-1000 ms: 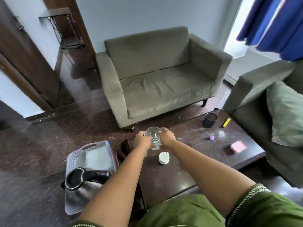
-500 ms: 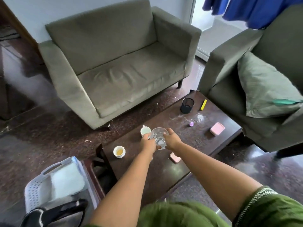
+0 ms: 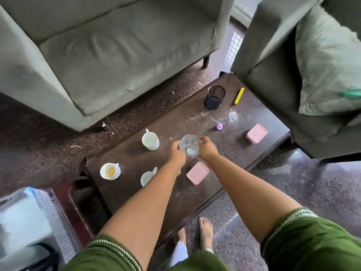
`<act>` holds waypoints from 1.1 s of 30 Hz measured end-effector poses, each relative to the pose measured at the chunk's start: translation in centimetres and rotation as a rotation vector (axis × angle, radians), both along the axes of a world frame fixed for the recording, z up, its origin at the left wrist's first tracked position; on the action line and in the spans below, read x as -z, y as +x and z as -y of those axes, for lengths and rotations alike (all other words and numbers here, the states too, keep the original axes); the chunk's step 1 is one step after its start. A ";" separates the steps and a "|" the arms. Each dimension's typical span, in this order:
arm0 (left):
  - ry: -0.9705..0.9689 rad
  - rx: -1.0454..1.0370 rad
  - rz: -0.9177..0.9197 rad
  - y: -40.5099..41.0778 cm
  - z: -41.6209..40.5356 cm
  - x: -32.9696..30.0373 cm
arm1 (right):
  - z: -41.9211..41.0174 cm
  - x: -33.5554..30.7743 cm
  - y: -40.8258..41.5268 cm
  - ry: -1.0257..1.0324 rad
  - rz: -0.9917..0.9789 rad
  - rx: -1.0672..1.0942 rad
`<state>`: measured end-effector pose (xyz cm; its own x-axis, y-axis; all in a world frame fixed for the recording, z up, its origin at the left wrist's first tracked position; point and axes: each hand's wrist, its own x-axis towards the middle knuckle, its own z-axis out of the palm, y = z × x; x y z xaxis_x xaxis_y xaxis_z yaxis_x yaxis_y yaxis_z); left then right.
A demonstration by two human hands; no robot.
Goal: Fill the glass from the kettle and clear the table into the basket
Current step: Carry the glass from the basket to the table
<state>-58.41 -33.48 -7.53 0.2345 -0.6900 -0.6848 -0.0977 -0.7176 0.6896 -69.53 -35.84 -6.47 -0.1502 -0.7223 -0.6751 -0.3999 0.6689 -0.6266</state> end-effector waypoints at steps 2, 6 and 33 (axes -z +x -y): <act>0.017 0.005 -0.010 -0.3 1.0 2.1 | 1.1 2.1 -0.3 0.000 -0.037 -0.041; 0.023 -0.034 -0.051 -0.2 2.6 5.5 | 2.7 5.1 -0.6 -0.025 -0.080 -0.116; 0.030 0.276 0.279 0.7 1.8 0.7 | 3.6 2.3 0.1 0.042 -0.181 -0.221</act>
<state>-57.75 -35.29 -8.23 0.2228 -0.7337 -0.6419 -0.4707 -0.6576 0.5882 -69.45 -39.44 -8.77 -0.1135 -0.7226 -0.6819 -0.6415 0.5774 -0.5051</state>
